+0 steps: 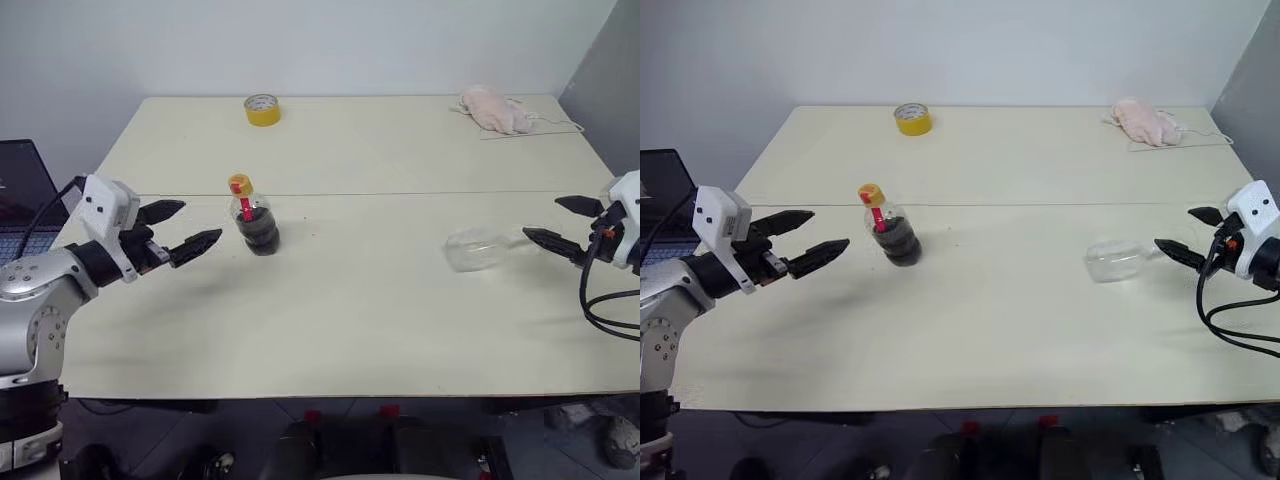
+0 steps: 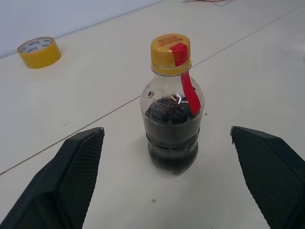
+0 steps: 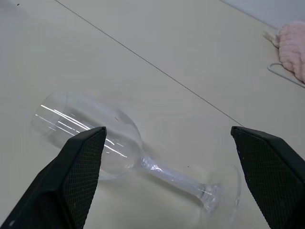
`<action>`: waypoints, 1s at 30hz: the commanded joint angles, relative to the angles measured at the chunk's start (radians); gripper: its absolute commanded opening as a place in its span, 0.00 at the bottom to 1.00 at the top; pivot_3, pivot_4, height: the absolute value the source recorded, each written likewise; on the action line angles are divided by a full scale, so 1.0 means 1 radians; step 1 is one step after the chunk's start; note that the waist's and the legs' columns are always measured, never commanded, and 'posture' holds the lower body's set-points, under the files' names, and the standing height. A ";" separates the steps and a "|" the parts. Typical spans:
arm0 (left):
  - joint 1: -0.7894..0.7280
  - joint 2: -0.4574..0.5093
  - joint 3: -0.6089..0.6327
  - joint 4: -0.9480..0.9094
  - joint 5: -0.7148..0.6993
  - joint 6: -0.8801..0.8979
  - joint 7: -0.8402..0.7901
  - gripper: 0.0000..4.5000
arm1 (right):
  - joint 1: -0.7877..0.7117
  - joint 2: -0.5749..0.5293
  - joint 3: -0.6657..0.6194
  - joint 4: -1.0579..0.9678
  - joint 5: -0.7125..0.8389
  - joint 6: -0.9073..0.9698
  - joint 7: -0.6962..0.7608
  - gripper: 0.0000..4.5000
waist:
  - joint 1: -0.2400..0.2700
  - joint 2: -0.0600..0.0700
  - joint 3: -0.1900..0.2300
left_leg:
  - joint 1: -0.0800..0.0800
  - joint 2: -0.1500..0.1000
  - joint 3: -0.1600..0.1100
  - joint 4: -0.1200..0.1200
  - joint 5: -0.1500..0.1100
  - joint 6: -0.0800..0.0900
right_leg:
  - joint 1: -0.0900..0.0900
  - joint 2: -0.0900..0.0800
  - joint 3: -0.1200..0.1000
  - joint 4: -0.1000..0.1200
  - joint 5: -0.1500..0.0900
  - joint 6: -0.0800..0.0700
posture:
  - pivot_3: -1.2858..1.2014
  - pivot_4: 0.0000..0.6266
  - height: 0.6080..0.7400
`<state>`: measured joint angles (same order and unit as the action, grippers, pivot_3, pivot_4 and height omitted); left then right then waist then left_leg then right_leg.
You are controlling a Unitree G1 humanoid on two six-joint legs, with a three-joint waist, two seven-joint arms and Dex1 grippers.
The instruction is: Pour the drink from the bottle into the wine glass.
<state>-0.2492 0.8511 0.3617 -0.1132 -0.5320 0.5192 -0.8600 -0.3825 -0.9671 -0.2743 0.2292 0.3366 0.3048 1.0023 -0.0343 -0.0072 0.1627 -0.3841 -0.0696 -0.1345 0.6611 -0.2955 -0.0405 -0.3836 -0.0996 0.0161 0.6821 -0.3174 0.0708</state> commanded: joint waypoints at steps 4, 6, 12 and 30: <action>-0.015 0.006 0.049 -0.023 -0.025 0.001 0.014 1.00 | -0.018 -0.017 -0.032 0.006 0.013 -0.024 0.015 0.99 | 0.000 0.000 0.000 | 0.000 0.000 0.000 0.000 0.000 0.000 | 0.000 0.000 0.000 0.000 0.000 0.000 | 0.52 0.24 1.00; -0.008 0.019 0.050 -0.018 -0.016 -0.003 0.008 1.00 | -0.019 -0.019 -0.033 0.023 0.012 -0.036 0.022 0.99 | 0.000 0.000 0.000 | 0.000 0.000 0.000 0.000 0.000 0.000 | 0.000 0.000 0.000 0.000 0.000 0.000 | 0.52 0.24 1.00; -0.007 0.019 0.052 -0.023 -0.021 0.001 -0.001 1.00 | -0.031 -0.010 -0.023 0.046 0.015 -0.051 0.041 0.99 | 0.000 0.000 0.000 | 0.000 0.000 0.000 0.000 0.000 0.000 | 0.000 0.000 0.000 0.000 0.000 0.000 | 0.52 0.24 1.00; -0.038 -0.148 -0.069 0.043 0.083 -0.107 0.126 1.00 | -0.024 0.152 0.107 -0.381 0.142 0.154 0.020 0.99 | 0.003 0.000 0.000 | 0.000 0.000 -0.001 0.001 0.000 0.000 | 0.000 -0.001 0.000 0.000 0.000 0.000 | 0.52 0.24 1.00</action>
<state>-0.2720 0.7112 0.3127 -0.0674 -0.4700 0.4445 -0.7460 -0.3850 -0.8180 -0.1677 -0.0665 0.4480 0.4310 1.0409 -0.0318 -0.0076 0.1625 -0.3843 -0.0699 -0.1356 0.6619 -0.2954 -0.0405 -0.3834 -0.1000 0.0155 0.6821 -0.3173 0.0708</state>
